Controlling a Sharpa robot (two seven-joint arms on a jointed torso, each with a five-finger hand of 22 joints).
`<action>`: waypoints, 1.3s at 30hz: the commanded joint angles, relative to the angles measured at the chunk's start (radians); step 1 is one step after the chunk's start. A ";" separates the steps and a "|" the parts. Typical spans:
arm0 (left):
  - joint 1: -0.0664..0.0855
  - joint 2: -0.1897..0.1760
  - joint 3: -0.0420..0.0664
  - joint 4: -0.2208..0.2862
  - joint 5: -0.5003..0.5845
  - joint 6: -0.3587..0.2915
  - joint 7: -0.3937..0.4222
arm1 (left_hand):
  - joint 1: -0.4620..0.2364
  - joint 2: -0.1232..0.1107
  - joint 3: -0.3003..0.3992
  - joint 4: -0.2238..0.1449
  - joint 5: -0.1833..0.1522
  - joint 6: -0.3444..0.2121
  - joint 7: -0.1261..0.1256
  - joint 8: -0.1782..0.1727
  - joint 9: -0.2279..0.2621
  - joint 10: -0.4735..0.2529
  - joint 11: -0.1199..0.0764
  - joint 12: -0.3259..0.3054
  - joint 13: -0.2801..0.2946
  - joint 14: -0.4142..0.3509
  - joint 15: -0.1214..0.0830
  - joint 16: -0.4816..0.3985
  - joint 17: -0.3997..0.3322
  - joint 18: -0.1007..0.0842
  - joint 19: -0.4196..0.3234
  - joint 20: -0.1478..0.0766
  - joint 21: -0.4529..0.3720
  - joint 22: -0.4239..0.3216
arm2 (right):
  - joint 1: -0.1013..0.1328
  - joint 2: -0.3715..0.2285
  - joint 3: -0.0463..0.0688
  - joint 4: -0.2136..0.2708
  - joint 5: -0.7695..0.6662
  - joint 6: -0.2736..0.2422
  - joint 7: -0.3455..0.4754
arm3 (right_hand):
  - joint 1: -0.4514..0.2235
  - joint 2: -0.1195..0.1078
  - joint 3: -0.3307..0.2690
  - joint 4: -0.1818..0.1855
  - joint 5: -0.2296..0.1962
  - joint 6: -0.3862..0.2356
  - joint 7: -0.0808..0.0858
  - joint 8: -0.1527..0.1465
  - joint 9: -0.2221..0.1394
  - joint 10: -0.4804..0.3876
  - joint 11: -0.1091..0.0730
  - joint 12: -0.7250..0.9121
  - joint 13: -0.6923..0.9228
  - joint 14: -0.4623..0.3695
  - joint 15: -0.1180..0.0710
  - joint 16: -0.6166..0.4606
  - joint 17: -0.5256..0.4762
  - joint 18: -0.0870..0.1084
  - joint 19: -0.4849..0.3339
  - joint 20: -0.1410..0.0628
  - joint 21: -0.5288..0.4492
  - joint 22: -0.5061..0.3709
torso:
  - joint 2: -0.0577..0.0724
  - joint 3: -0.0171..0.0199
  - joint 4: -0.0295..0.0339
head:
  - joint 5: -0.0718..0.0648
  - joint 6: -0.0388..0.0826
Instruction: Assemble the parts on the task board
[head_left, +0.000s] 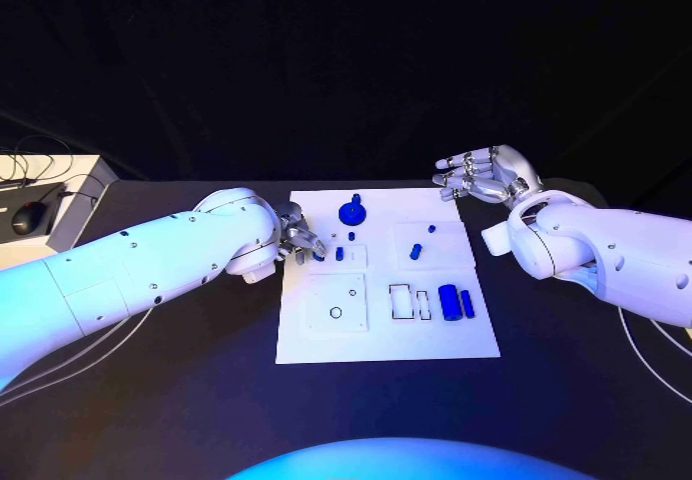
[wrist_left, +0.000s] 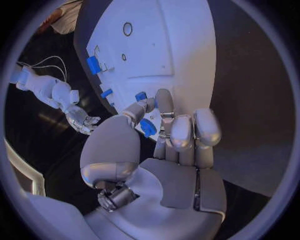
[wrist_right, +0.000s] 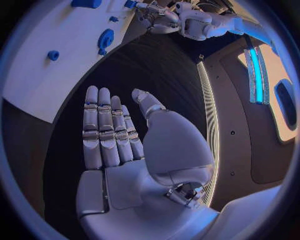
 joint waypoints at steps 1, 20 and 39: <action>-0.005 0.003 -0.004 -0.002 -0.002 0.040 -0.006 | 0.013 0.027 0.055 -0.047 0.003 0.178 -0.128 0.005 0.228 0.040 -0.020 0.004 0.000 0.006 -0.003 0.006 0.000 -0.010 0.008 0.002 0.006 0.001 | -0.001 0.001 0.001 0.000 -0.001 0.013 0.012 | -0.012 0.002 0.003 -0.006 0.007 -0.004 0.002 -0.003 0.000 -0.004 -0.001 -0.003 -0.001 -0.006 -0.003 -0.002 0.000 0.007 -0.008 0.000 0.002 -0.001 | 0.000 0.0001 -0.0002 | -0.001 0.001; -0.005 0.018 -0.004 -0.014 0.057 0.032 0.004 | 0.015 0.065 -0.101 0.019 -0.022 0.181 -0.135 0.020 0.266 0.040 -0.019 0.020 -0.033 0.005 -0.003 0.004 -0.006 -0.011 0.006 0.002 -0.002 -0.003 | -0.001 0.002 0.001 0.000 -0.001 0.014 0.012 | -0.012 0.002 0.003 -0.006 0.007 -0.004 0.002 -0.003 0.000 -0.004 -0.001 -0.003 -0.001 -0.006 -0.003 -0.002 0.000 0.007 -0.008 0.000 0.002 -0.001 | -0.001 0.0009 0.0000 | -0.001 0.004; -0.005 0.013 -0.004 -0.020 0.065 0.030 -0.001 | 0.037 0.066 -0.236 0.060 -0.026 0.182 -0.136 0.012 0.270 0.040 -0.018 0.021 -0.046 0.004 -0.004 0.001 -0.009 -0.011 0.004 0.002 -0.007 -0.005 | -0.002 0.002 0.001 0.000 -0.001 0.017 0.011 | -0.015 0.002 0.006 -0.007 0.009 -0.003 0.002 -0.003 0.000 -0.004 -0.001 -0.003 -0.001 -0.005 -0.004 -0.002 0.000 0.006 -0.008 0.000 0.002 -0.001 | 0.001 -0.0003 -0.0002 | -0.002 0.005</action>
